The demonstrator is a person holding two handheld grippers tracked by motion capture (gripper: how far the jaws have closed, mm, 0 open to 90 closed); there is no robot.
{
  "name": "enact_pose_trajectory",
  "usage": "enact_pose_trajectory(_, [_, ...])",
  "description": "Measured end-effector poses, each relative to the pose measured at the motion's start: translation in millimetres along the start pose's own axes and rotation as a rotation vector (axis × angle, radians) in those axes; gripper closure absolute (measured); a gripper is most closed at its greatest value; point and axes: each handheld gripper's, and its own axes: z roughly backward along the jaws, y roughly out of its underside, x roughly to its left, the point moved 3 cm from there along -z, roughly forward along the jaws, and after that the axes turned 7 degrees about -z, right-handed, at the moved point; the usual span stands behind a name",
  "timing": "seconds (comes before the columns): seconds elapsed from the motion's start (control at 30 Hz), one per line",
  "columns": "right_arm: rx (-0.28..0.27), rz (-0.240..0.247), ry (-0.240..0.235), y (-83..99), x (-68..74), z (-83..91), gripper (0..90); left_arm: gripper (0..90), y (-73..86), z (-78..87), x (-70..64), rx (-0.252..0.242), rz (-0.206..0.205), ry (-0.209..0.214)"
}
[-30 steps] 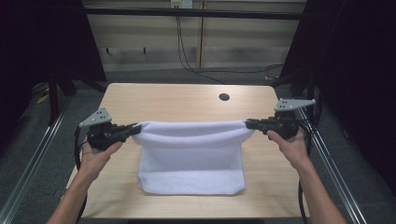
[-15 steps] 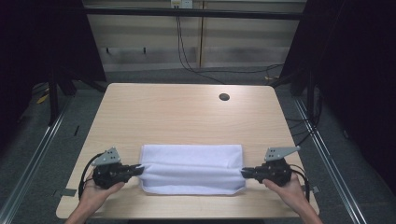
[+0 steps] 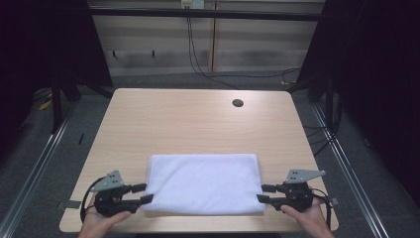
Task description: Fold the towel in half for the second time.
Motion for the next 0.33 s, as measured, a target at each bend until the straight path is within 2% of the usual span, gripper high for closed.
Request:
enact_pose_trajectory(0.07, [-0.058,-0.016,0.053,-4.0,-6.9,2.4,49.7,44.6,1.1,0.6,19.0,-0.017,0.028,-0.088])
enact_pose_trajectory(0.1, [-0.078,-0.025,0.084,-4.9,-11.6,3.2,46.6,43.3,2.4,-1.0,29.3,-0.012,0.033,-0.155])
enact_pose_trajectory(0.13, [-0.095,-0.035,0.129,-5.4,-18.0,3.9,42.4,40.4,3.9,-2.6,36.5,0.004,0.052,-0.188])
enact_pose_trajectory(0.2, [-0.12,-0.058,0.177,-4.9,-26.5,5.5,37.4,35.9,5.9,-3.4,43.6,0.015,0.1,-0.205])
enact_pose_trajectory(0.23, [-0.125,-0.071,0.203,-4.2,-30.5,6.5,34.4,32.8,6.7,-2.2,44.9,0.008,0.116,-0.197])
enact_pose_trajectory(0.3, [-0.126,-0.089,0.259,-1.5,-37.4,9.6,32.5,32.6,7.6,0.8,44.9,-0.002,0.109,-0.189])
enact_pose_trajectory(0.33, [-0.129,-0.098,0.27,0.3,-40.6,10.8,31.5,31.5,7.8,1.3,44.7,-0.006,0.113,-0.178])
